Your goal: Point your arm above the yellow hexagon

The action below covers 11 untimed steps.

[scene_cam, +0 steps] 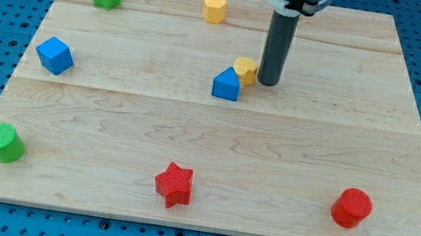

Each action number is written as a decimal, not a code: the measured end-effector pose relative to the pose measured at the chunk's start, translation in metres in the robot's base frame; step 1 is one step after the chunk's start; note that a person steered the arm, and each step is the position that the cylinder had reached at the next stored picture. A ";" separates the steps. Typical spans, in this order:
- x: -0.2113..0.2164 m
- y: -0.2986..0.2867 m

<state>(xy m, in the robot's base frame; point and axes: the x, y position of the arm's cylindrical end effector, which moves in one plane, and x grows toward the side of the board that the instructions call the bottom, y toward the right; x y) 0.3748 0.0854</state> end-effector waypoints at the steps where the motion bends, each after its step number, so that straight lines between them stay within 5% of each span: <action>1: -0.056 0.057; 3: -0.158 0.038; 4: -0.172 -0.018; 5: -0.173 -0.065; 6: -0.123 -0.069; 8: -0.112 -0.059; 10: -0.174 -0.045; 11: -0.180 -0.092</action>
